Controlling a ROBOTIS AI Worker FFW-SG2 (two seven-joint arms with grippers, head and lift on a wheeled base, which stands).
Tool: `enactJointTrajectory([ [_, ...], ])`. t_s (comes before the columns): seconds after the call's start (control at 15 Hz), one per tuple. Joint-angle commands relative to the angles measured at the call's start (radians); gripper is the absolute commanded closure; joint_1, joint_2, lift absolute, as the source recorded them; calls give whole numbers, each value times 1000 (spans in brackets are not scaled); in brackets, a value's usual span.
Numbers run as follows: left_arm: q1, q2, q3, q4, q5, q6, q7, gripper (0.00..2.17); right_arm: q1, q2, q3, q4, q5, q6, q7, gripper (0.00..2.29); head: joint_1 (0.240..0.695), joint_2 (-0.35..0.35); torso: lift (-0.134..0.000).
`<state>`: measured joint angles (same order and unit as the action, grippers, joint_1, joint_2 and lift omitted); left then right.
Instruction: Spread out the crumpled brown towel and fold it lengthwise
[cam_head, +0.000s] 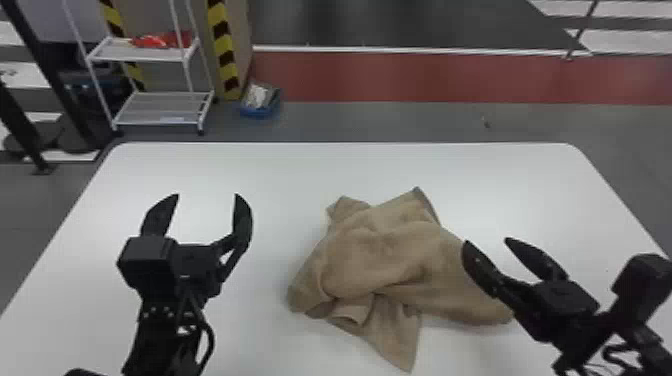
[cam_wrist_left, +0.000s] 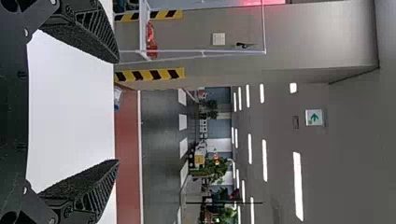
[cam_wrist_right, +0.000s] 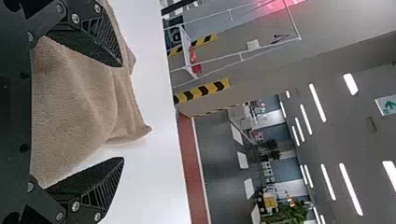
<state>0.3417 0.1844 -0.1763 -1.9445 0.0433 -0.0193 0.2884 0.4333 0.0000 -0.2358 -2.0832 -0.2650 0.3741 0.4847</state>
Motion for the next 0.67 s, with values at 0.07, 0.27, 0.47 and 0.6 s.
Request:
enactJointTrajectory([
  [0.07, 17, 12, 9, -4, 3, 0, 0, 140, 85, 1, -59, -55, -86, 70, 61, 221, 695, -25, -124],
  [0.27, 7, 9, 1, 12, 6, 0, -3, 140, 139, 1, -39, -107, -88, 101, 123, 313, 695, -17, -124],
  [0.47, 2, 4, -9, 15, 10, 0, -22, 140, 176, 1, 58, -135, 15, 131, 164, 346, 695, 10, -124],
  [0.6, 2, 4, -11, 9, 10, 0, -23, 140, 191, -6, 118, -144, 92, 138, 206, 410, 695, 50, -124],
])
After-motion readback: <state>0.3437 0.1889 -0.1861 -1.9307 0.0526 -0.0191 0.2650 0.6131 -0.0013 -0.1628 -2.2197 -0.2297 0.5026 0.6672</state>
